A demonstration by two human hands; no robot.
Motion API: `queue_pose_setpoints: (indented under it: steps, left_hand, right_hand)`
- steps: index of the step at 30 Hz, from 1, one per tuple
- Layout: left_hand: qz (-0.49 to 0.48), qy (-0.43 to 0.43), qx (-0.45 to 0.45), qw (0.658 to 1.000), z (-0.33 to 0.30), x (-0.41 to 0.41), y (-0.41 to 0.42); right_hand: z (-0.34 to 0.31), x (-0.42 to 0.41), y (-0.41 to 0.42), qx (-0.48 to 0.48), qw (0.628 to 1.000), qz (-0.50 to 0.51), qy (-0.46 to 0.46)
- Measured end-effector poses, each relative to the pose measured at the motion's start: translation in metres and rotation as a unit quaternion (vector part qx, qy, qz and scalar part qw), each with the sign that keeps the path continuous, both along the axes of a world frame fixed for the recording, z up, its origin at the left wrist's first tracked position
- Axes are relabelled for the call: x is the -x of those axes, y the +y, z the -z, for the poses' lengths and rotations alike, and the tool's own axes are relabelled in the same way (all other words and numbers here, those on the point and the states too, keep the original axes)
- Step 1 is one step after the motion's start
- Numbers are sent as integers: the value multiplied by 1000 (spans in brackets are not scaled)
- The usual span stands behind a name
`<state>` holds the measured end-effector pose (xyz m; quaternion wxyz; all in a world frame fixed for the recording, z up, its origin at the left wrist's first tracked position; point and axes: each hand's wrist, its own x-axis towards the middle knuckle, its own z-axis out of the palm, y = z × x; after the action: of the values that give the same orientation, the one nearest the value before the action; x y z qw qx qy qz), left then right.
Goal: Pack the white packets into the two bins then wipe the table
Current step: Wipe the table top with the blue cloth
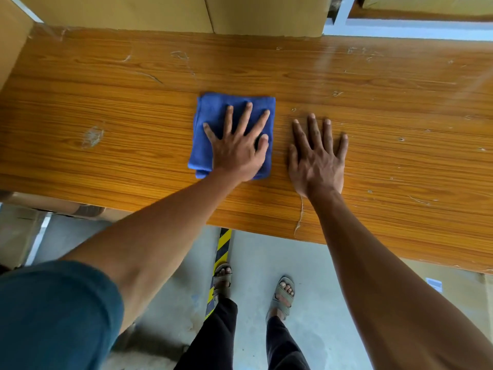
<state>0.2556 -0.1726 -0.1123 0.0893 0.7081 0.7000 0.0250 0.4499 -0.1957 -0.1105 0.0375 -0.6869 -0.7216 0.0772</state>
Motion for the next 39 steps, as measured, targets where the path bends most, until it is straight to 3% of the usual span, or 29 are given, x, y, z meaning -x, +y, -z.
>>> queue_pose_setpoints:
  steps: [3, 9, 12, 22, 25, 32, 39]
  left_hand:
    - [4, 11, 24, 1000, -3, -1, 24]
    - [20, 22, 6, 1000, -4, -6, -104]
    - [19, 15, 25, 999, -5, -8, -125]
    - [26, 6, 24, 999, -1, 2, 78]
    - [29, 11, 28, 999, -1, 2, 81]
    - [42, 20, 15, 999, -3, 3, -14]
    - [56, 4, -4, 998, -1, 12, 114]
  right_hand:
    - [0, -2, -1, 4, 1000, -3, 0]
    - [-6, -1, -2, 17, 1000, -8, 1]
    - [-6, -3, 3, 24, 1000, -7, 2]
    - [-2, -2, 93, 25, 999, 30, -3]
    - [-3, -2, 98, 27, 999, 30, -3]
    - [-6, 0, 97, 24, 999, 38, -4]
    - [-3, -1, 98, 18, 999, 37, -6]
